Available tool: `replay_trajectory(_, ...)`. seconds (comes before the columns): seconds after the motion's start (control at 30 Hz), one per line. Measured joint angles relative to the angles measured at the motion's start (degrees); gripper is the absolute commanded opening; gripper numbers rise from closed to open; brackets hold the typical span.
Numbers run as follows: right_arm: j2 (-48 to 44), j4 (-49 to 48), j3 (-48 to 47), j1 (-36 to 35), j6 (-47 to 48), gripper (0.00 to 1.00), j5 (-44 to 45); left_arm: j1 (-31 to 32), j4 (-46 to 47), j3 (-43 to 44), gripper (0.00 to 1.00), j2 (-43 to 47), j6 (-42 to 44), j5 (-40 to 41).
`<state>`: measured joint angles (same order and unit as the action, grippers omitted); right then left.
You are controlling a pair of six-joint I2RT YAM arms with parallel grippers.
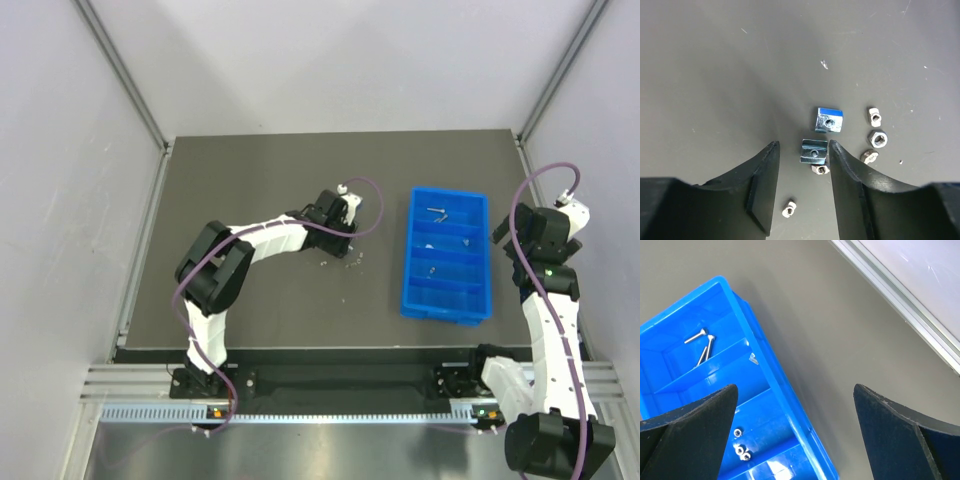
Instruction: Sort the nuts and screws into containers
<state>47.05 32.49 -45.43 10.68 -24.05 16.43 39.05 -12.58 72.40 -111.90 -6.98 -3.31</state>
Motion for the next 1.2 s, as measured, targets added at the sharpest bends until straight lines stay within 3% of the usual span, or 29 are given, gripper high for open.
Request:
replay_trajectory(0.23,0.0,0.0,0.0,0.0,0.0,1.00,0.0,1.7,-1.3,1.2,0.47,-0.8,2.1,2.7)
replay_trajectory(0.4,0.0,0.0,0.0,0.0,0.0,0.99,0.0,3.2,-1.7,2.7,0.31,-2.0,2.6,5.9)
replay_trajectory(0.5,-0.1,0.0,0.0,0.0,0.0,1.00,0.0,3.6,-1.9,2.9,0.28,-2.1,2.2,6.8)
replay_trajectory(0.6,-0.1,0.0,0.0,0.0,0.0,1.00,0.0,3.7,-2.1,2.9,0.30,-2.1,1.9,7.4)
replay_trajectory(0.7,-0.1,0.0,0.0,0.0,0.0,1.00,0.0,3.8,-2.2,2.9,0.42,-2.1,1.2,8.0)
replay_trajectory(0.8,-0.1,0.0,0.0,0.0,0.0,1.00,0.0,3.7,-2.3,2.8,0.44,-2.0,0.4,8.7)
replay_trajectory(1.2,-0.1,0.0,0.0,0.0,0.0,1.00,0.0,3.8,-2.2,2.0,0.20,-1.5,-0.9,8.6)
